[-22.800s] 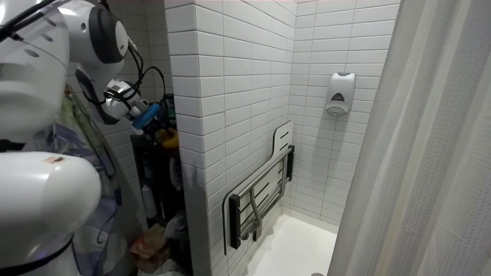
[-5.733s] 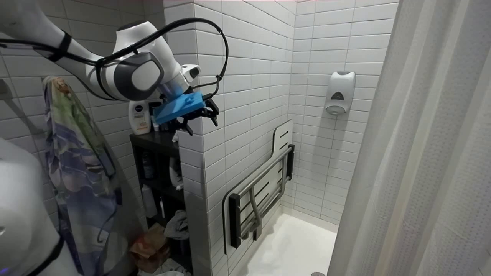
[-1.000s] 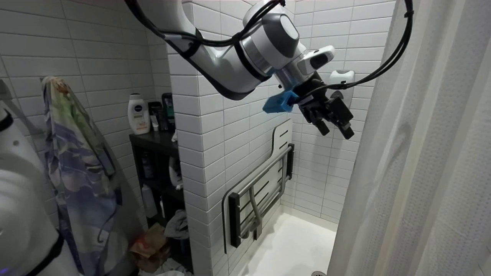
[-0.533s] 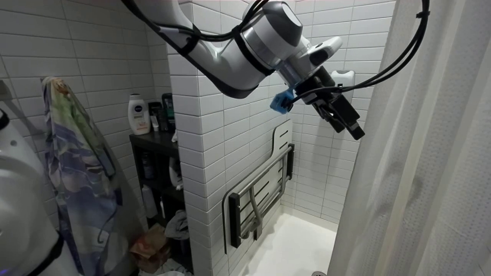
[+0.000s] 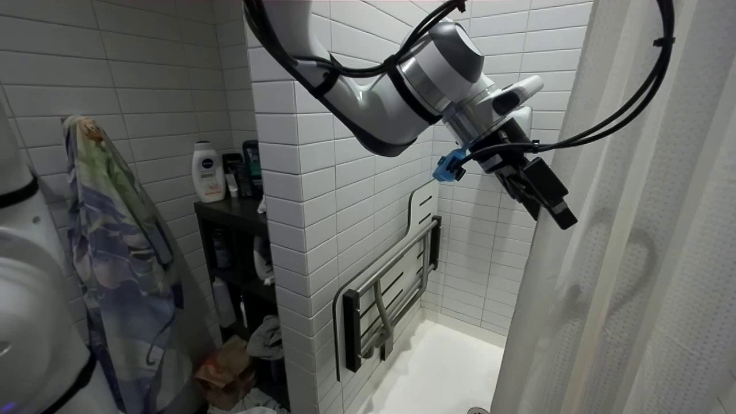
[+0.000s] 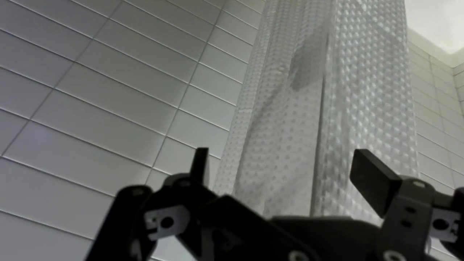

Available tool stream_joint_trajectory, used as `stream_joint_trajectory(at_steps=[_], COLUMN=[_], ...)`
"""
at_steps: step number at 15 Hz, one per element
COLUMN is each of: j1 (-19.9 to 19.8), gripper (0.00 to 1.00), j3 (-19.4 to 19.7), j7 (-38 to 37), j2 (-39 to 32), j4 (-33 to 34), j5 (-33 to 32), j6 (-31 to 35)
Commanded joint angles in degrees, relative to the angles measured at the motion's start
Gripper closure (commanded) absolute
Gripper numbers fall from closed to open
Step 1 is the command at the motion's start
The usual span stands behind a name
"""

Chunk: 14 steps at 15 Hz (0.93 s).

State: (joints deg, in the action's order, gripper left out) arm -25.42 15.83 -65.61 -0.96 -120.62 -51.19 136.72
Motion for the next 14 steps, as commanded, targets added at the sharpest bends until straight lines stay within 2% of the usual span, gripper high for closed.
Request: stream_joint_trajectory(at_steps=[1, 3, 4, 8, 13, 14], j1=[2.21, 2.74, 3.01, 3.72, 3.75, 3.66], gripper=[0.0, 0.27, 0.32, 0.66, 1.0, 1.0], j3=[2.14, 2.71, 2.87, 3.37, 3.77, 3.86], j7=[-0.06, 0.32, 0.49, 0.63, 2.71, 3.73], j2=[-5.99, -7.64, -8.0, -8.75, -7.73, -7.31], j4=[6.5, 7.96, 8.31, 9.08, 8.56, 8.29], j5=[1.61, 2.24, 2.42, 3.27, 5.89, 6.97], j6=[-3.95, -4.93, -5.31, -5.94, -5.6, -5.46])
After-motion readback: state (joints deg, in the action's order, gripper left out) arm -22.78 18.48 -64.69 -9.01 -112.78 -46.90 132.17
